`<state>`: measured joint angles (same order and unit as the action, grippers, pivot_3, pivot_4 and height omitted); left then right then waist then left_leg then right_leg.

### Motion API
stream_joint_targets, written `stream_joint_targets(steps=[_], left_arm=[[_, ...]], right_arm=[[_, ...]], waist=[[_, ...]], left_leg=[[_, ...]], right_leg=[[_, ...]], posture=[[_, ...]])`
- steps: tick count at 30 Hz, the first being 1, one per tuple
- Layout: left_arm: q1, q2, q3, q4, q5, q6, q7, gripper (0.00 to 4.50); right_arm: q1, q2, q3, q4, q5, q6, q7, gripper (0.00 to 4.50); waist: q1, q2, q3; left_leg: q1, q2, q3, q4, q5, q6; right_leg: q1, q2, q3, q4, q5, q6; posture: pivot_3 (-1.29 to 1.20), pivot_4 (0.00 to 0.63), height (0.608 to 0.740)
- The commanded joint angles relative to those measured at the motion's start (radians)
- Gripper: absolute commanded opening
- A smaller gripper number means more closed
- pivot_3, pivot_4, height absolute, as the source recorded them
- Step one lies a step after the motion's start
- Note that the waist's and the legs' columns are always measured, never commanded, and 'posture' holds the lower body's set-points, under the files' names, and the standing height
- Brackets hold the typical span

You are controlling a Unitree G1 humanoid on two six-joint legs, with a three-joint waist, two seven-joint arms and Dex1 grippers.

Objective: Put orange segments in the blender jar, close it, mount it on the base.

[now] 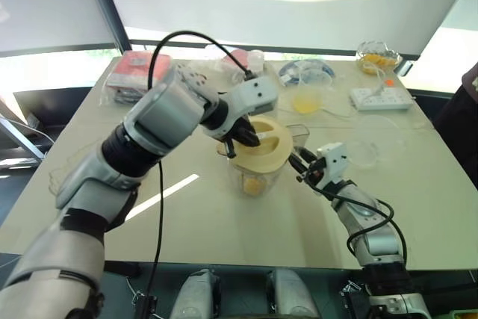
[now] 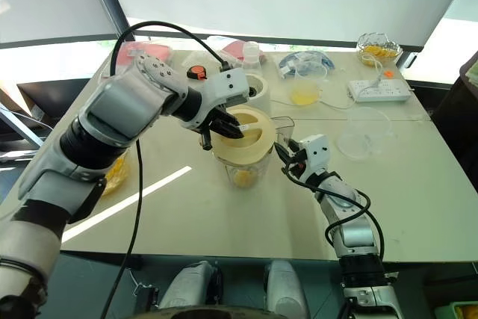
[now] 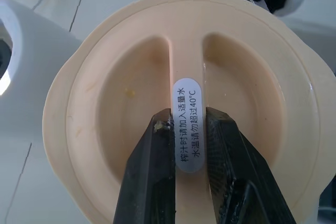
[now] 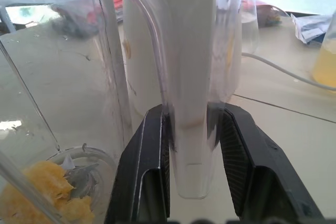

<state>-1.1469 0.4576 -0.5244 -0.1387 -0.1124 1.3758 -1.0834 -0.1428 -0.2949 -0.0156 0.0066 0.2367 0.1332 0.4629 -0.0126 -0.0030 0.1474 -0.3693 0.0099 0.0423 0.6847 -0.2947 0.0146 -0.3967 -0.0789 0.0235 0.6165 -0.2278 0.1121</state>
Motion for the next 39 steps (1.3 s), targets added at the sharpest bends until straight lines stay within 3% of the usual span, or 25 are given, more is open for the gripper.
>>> stream_joint_targets(steps=[1, 6, 13, 20, 28, 32, 37, 39], left_arm=[[0.122, -0.002, -0.057, 0.149, 0.043, 0.177, 0.185, 0.24], [0.137, -0.025, -0.02, 0.16, 0.023, 0.237, 0.274, 0.24], [0.12, 0.035, -0.048, 0.078, -0.023, 0.07, 0.24, 0.24], [0.088, 0.105, -0.036, -0.012, -0.109, -0.081, 0.126, 3.56], [-0.032, 0.052, 0.311, 0.034, -0.249, -0.331, 0.082, 3.56], [-0.095, 0.025, 0.504, 0.186, -0.254, -0.458, 0.218, 3.56], [0.011, 0.11, 0.593, 0.218, -0.233, -0.544, 0.265, 3.56], [0.149, 0.191, 0.587, 0.131, -0.218, -0.58, 0.237, 3.56]], right_arm=[[-0.01, -0.005, -0.04, -0.12, 0.017, -0.023, -0.015, 0.8], [-0.014, -0.006, -0.038, -0.122, 0.021, -0.02, -0.017, 0.8], [-0.023, -0.008, -0.037, -0.102, 0.021, -0.031, -0.01, 0.8], [-0.031, -0.015, -0.043, -0.073, 0.017, -0.046, 0.003, 0.8], [-0.032, -0.024, -0.043, -0.046, 0.017, -0.059, 0.02, 0.8], [-0.039, -0.033, -0.039, -0.053, 0.028, -0.03, 0.031, 0.8], [-0.069, -0.039, -0.104, -0.15, 0.066, 0.066, -0.047, 0.8], [-0.083, -0.053, -0.146, -0.254, 0.131, 0.148, -0.068, 0.8]], waist=[[0.001, 0.0, 0.0], [0.001, 0.0, 0.0], [0.001, 0.0, -0.001], [-0.005, 0.0, 0.001], [-0.002, -0.003, 0.01], [-0.001, -0.004, 0.017], [-0.004, -0.001, 0.019], [-0.003, -0.002, 0.022]], left_leg=[[0.001, 0.0, -0.001, 0.0, 0.0, 0.0], [0.01, -0.002, -0.005, -0.002, -0.001, -0.001], [0.01, -0.003, -0.006, -0.005, -0.001, -0.001], [0.001, -0.003, -0.007, -0.006, -0.003, -0.005], [-0.037, -0.004, -0.007, -0.003, 0.003, -0.005], [-0.039, -0.004, -0.007, -0.003, 0.004, -0.007], [-0.038, -0.006, -0.007, -0.003, 0.004, -0.006], [-0.038, -0.004, -0.007, -0.003, 0.004, -0.007]], right_leg=[[0.002, 0.0, 0.0, -0.001, -0.001, 0.002], [0.007, -0.002, 0.0, -0.004, -0.003, 0.005], [0.007, -0.008, 0.0, -0.005, -0.004, 0.006], [-0.001, -0.009, -0.001, -0.005, -0.002, 0.002], [-0.034, -0.004, -0.004, -0.001, 0.0, 0.0], [-0.036, -0.002, -0.005, -0.001, 0.002, 0.003], [-0.034, -0.002, -0.005, 0.0, 0.002, 0.004], [-0.034, -0.002, -0.005, 0.001, 0.002, 0.004]], posture=[[0.0, 0.15, 0.74], [0.0, 0.15, 0.74], [0.0, 0.15, 0.74], [0.0, 0.15, 0.74], [0.0, 0.15, 0.74], [0.0, 0.15, 0.74], [0.0, 0.15, 0.74], [0.0, 0.15, 0.74]])
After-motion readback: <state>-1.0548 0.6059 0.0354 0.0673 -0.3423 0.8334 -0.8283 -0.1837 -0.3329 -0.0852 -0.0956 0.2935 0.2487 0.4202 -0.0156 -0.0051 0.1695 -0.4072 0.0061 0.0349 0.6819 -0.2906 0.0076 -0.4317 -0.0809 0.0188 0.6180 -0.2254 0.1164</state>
